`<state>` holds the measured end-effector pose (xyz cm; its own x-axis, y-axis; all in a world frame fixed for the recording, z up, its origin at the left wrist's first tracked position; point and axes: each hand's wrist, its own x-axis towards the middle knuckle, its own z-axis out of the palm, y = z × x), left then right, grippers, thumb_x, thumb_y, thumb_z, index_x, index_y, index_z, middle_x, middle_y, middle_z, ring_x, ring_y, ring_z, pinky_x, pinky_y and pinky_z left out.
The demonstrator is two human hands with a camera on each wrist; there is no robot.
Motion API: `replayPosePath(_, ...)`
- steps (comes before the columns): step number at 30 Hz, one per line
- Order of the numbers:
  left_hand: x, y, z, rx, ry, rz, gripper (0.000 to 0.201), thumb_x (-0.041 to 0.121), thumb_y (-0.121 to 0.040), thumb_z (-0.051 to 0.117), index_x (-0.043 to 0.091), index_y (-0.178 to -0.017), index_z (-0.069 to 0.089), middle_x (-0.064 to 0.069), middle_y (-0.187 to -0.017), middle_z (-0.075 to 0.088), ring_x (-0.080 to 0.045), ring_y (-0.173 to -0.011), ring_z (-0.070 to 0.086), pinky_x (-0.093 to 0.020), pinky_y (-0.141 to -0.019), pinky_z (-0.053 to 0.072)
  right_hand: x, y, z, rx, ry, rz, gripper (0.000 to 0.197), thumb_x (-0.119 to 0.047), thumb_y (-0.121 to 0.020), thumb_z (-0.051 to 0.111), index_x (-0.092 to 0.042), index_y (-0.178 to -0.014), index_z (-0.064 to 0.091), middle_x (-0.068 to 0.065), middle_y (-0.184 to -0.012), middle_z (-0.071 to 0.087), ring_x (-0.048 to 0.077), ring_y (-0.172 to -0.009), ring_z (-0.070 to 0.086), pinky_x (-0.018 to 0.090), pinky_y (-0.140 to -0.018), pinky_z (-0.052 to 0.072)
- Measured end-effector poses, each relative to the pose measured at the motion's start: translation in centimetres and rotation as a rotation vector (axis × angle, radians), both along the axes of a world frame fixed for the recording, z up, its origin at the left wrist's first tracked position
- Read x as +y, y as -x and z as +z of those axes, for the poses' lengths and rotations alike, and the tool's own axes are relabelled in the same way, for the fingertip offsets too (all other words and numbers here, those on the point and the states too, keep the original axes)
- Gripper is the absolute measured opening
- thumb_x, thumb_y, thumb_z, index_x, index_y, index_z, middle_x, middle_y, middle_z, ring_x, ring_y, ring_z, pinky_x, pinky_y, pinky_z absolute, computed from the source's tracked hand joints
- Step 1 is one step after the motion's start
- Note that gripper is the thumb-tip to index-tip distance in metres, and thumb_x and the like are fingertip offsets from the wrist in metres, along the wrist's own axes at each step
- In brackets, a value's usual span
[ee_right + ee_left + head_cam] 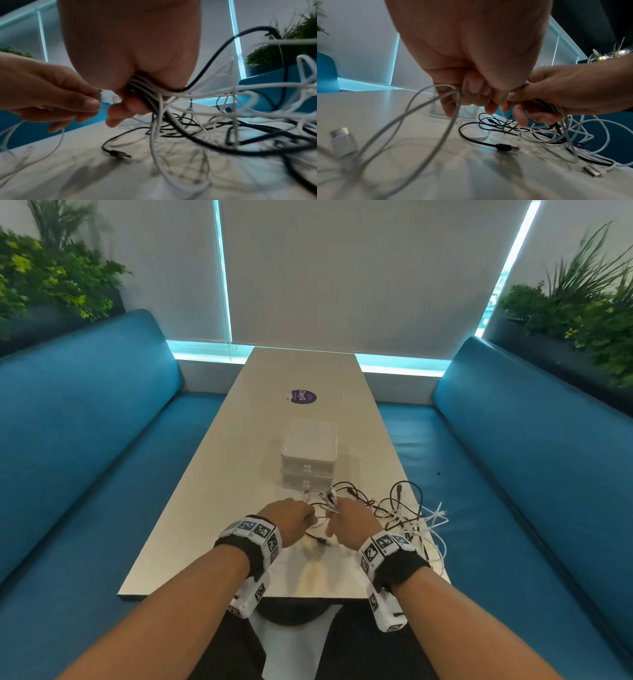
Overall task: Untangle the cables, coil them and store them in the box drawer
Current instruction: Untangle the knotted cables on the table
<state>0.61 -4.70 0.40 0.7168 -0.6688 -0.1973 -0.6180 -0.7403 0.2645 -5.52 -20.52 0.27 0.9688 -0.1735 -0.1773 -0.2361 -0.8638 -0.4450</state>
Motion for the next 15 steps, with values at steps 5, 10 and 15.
replayPosePath(5,-0.7,0.2,-0.2,-0.008,0.027,0.007,0.028,0.031,-0.102,0.039,0.028,-0.099,0.067,-0.005,-0.102,0.07,-0.026,-0.088,0.065,-0.04,-0.08,0.053,1.1,0.1,0.7,-0.015,-0.171,0.021,0.022,-0.012,-0.087,0.044,-0.013,-0.084,0.065,0.003,-0.076,0.073,0.016,-0.065,0.068,0.032,-0.062,0.056)
replayPosePath(10,-0.2,0.1,-0.5,-0.003,0.016,0.019,0.029,0.034,-0.104,0.038,0.023,-0.116,0.062,-0.008,-0.107,0.068,-0.029,-0.092,0.064,-0.041,-0.081,0.052,0.5,0.0,-0.4,0.047,-0.09,0.038,0.025,-0.03,-0.086,0.045,-0.016,-0.094,0.064,0.008,-0.093,0.068,0.028,-0.085,0.064,0.037,-0.072,0.052)
replayPosePath(15,0.7,0.0,-0.5,-0.033,-0.064,0.02,0.026,0.035,-0.105,0.04,0.02,-0.114,0.06,-0.01,-0.107,0.066,-0.028,-0.088,0.058,-0.037,-0.079,0.048,-1.0,0.4,-1.3,0.088,0.152,0.004,0.021,-0.025,-0.097,0.049,-0.016,-0.111,0.063,0.009,-0.112,0.066,0.026,-0.104,0.063,0.038,-0.088,0.051)
